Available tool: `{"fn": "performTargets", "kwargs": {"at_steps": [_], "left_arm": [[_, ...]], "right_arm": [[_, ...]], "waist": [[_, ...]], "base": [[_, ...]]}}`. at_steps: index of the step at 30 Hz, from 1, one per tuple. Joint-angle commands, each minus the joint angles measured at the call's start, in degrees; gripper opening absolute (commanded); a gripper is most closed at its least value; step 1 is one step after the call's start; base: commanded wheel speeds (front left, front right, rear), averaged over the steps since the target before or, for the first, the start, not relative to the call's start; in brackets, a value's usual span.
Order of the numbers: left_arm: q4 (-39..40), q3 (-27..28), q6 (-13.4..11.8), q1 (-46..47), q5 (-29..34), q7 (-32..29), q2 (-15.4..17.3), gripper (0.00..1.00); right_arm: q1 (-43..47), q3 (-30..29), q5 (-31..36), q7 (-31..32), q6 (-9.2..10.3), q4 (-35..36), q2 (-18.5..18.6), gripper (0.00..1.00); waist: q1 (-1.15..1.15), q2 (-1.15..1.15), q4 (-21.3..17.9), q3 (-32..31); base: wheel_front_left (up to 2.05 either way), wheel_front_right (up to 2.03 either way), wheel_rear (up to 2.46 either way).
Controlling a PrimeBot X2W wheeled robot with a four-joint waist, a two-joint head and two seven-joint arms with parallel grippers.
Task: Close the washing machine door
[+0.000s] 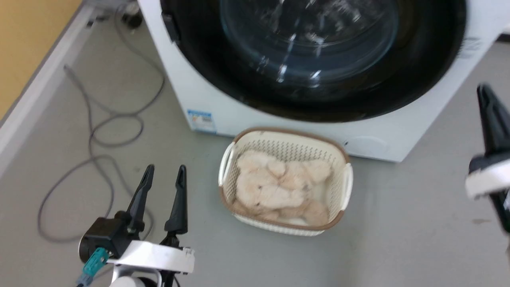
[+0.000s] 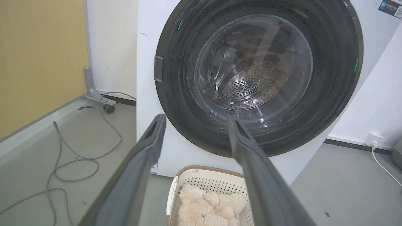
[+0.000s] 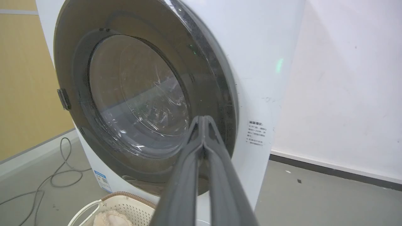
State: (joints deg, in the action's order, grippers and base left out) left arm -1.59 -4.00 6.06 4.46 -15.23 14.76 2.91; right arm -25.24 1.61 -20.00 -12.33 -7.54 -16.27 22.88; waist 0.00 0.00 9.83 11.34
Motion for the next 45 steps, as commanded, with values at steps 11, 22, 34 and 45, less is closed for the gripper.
{"fn": "performTargets", "kwargs": {"at_steps": [11,22,34,45], "left_arm": [[-0.9,1.4,-0.4,-4.7,1.2,0.2,0.0,1.0],[-2.2,1.4,-0.7,-8.2,3.4,0.2,0.0,1.0],[-2.3,0.4,-0.6,-9.1,4.9,0.2,0.0,1.0],[-2.4,0.2,-0.6,-8.5,4.9,-0.5,-0.1,0.0]], "right_arm": [[21.8,-7.9,10.3,-2.2,0.05,15.9,-12.5,0.0],[30.2,-8.9,14.8,-2.6,0.05,18.4,-18.4,1.0],[31.2,-9.4,15.0,-2.7,0.05,18.4,-19.7,1.0],[30.5,-9.2,15.1,-2.0,0.0,18.1,-19.5,0.0]], "waist": [[0.0,0.0,-5.0,-7.5],[0.0,0.0,-6.2,-10.5],[0.0,0.0,-6.2,-10.7],[0.0,0.0,-6.3,-10.4]], "base": [[0.0,0.0,0.0],[0.0,0.0,0.0],[0.0,0.0,0.0],[0.0,0.0,0.0]]}}
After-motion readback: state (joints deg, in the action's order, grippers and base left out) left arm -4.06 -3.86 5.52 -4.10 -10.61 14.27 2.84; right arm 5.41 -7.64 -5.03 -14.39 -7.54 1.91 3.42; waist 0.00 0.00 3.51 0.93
